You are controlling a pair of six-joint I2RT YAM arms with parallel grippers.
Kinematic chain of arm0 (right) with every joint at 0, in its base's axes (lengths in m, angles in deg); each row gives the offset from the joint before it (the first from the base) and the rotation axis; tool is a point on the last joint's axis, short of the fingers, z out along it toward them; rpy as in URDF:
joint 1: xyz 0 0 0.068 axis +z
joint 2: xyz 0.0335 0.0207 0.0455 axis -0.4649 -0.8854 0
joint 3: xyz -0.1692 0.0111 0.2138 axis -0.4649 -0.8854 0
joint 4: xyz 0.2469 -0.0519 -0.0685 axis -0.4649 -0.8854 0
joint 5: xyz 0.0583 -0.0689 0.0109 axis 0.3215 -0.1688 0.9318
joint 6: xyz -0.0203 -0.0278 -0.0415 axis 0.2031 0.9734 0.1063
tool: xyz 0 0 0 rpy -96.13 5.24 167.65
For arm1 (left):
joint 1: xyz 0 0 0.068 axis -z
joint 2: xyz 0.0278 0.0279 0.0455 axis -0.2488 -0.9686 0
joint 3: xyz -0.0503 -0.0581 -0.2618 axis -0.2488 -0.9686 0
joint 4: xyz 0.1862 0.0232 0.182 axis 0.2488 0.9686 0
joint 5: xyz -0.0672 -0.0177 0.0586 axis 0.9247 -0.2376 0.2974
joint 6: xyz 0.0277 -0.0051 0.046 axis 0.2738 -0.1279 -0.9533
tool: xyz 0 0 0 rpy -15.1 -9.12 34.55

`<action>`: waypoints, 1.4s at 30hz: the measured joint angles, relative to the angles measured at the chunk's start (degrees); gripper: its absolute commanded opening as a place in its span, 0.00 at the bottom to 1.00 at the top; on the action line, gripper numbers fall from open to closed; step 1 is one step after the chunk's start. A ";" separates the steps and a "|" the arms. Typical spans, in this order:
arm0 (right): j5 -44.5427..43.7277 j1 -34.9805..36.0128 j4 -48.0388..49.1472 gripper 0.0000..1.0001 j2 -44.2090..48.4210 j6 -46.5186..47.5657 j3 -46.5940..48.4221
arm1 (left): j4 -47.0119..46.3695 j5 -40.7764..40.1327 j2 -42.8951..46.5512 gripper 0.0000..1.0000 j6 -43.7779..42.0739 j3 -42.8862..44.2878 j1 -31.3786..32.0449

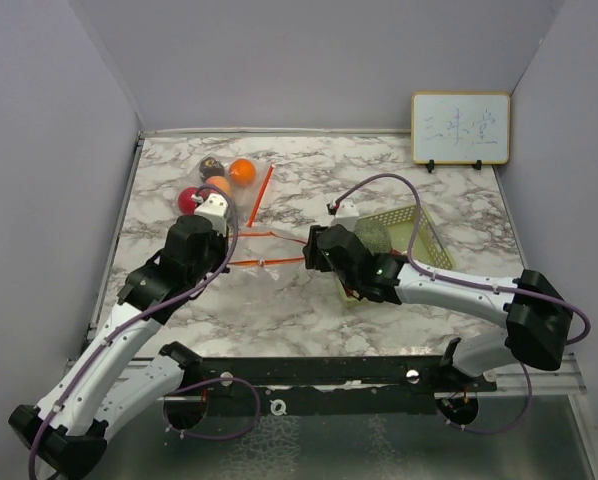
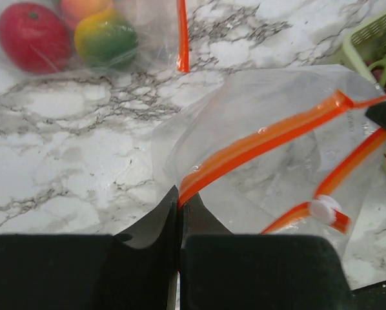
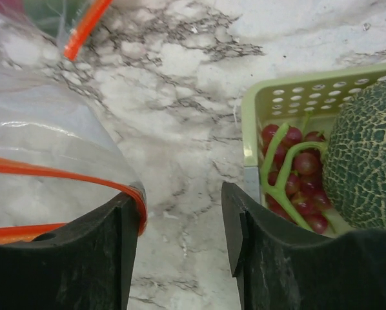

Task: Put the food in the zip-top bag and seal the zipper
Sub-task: Open the zipper of the food storage bag.

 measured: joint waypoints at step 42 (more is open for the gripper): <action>1.95 -8.61 -10.95 0.67 0.72 6.34 3.61 | -12.39 -0.13 -1.18 0.00 0.59 -9.07 -0.33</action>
